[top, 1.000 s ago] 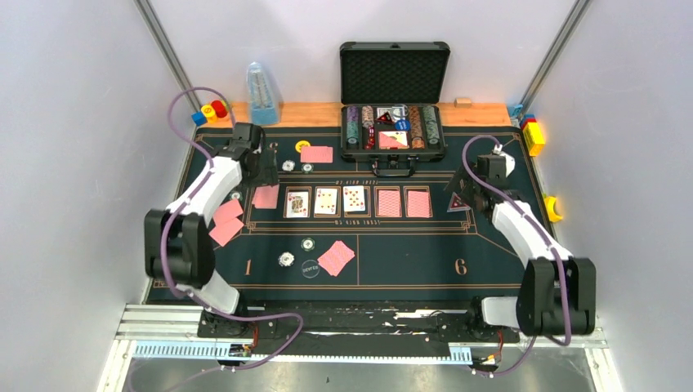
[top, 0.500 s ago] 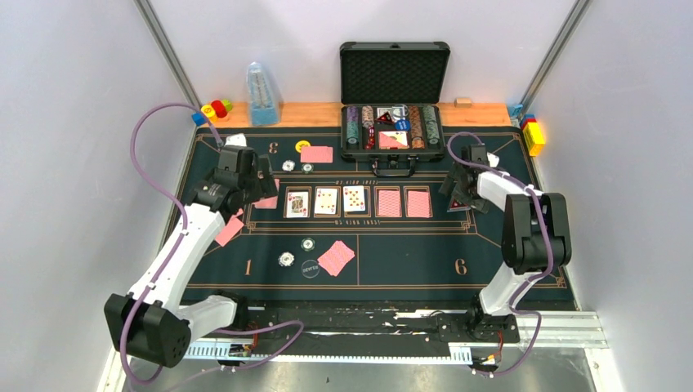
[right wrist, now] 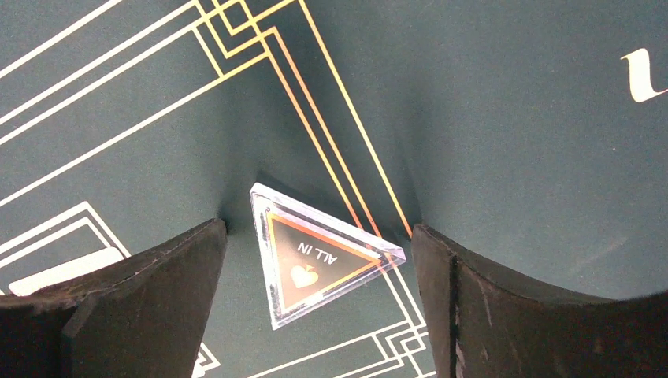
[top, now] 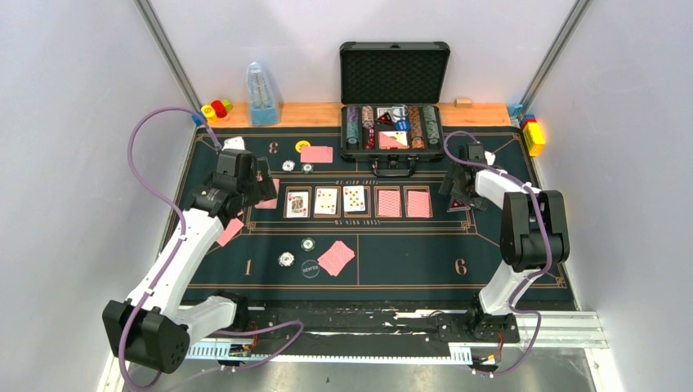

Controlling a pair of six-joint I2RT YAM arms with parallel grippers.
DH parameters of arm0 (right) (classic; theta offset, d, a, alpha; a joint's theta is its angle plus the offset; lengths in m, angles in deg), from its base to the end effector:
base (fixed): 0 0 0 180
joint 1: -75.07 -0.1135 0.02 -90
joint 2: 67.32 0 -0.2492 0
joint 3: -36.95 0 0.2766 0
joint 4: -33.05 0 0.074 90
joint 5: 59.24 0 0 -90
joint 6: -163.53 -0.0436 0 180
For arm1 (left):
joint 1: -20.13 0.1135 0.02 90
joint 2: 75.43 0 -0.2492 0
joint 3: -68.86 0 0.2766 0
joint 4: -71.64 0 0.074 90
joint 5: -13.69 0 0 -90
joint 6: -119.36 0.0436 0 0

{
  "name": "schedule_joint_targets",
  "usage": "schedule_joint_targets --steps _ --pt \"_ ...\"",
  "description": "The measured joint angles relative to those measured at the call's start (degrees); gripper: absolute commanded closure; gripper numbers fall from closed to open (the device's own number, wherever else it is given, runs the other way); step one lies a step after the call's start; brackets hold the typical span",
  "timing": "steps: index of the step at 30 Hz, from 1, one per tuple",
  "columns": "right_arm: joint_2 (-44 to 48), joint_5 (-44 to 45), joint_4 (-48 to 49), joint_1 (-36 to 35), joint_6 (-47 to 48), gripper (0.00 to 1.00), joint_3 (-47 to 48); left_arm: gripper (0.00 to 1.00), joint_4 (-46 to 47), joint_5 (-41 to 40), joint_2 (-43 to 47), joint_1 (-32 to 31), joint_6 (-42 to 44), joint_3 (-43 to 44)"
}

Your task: Distribute texas hold em gaming equipment

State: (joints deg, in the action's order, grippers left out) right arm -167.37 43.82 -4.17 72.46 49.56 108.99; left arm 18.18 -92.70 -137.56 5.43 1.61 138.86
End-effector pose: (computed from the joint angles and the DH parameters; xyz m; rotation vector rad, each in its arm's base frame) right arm 0.3566 0.0064 0.1232 0.5599 2.6071 -0.1624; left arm 0.2532 -0.0537 0.2889 -0.3995 2.2915 -0.0314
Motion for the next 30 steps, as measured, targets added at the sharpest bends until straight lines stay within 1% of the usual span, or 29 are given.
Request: schedule_joint_targets --steps 8,12,17,23,28,30 --pt "0.39 -0.33 0.5 0.0 0.13 0.13 -0.66 0.0 0.0 -0.02 0.0 0.0 0.0 0.0" --pt "0.92 -0.57 0.98 0.0 0.44 0.17 -1.44 0.0 0.0 -0.02 0.0 0.0 0.0 0.0" --pt "1.01 -0.57 1.11 0.0 0.57 0.19 -1.62 0.0 0.0 -0.02 0.0 0.0 0.0 0.0" --pt "1.97 -0.63 1.62 0.0 0.52 0.31 -2.73 0.0 -0.02 0.0 0.0 0.0 -0.02 0.0" --pt "3.63 -1.22 1.66 0.0 0.33 0.44 -4.35 0.0 -0.04 0.0 0.0 0.0 -0.07 0.0" --pt "4.37 -1.73 1.55 0.0 0.04 0.5 -5.01 0.0 -0.04 -0.02 0.0 0.0 -0.09 0.0"
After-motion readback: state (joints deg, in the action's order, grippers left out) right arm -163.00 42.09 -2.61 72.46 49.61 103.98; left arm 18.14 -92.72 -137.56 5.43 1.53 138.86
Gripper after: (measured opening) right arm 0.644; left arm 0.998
